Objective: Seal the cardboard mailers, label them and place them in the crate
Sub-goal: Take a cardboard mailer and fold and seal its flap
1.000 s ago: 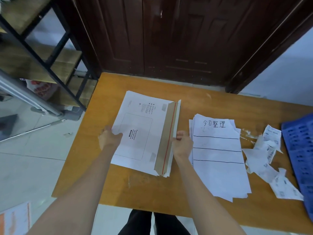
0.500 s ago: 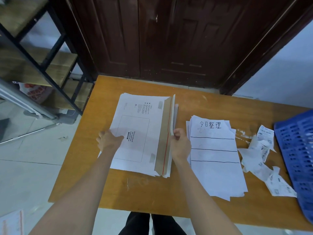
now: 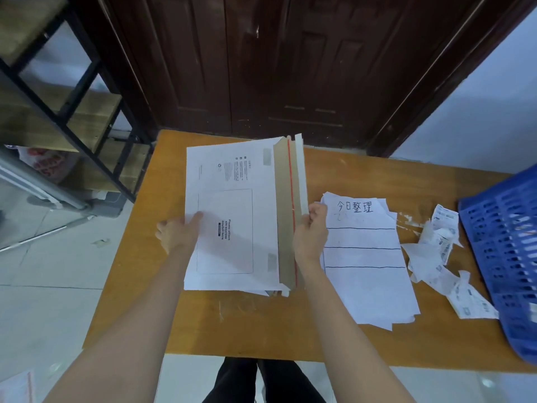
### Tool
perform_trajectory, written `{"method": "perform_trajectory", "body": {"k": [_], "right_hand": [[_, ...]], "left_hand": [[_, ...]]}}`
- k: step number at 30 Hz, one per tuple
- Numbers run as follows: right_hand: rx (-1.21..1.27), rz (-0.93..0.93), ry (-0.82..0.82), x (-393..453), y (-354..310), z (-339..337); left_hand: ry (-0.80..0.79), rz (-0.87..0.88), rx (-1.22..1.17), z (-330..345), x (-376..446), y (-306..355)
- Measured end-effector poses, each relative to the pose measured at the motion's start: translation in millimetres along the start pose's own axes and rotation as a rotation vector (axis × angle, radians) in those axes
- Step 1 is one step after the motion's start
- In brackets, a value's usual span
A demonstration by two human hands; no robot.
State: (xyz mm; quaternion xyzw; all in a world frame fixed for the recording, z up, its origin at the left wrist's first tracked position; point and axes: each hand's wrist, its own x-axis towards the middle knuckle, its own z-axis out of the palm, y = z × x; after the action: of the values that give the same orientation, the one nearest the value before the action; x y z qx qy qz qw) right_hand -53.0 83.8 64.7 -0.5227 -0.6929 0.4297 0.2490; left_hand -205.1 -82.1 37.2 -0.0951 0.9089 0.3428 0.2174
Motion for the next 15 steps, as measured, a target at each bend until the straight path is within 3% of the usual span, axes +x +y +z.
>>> {"method": "perform_trajectory", "body": {"k": [4, 15], "right_hand": [[0.045, 0.045, -0.016, 6, 0, -9], [0.064, -0.016, 0.072, 37, 18, -67]], "left_hand": [[0.003, 0.051, -0.184, -8, -8, 9], [0.006, 0.15, -0.304, 27, -55, 40]]}}
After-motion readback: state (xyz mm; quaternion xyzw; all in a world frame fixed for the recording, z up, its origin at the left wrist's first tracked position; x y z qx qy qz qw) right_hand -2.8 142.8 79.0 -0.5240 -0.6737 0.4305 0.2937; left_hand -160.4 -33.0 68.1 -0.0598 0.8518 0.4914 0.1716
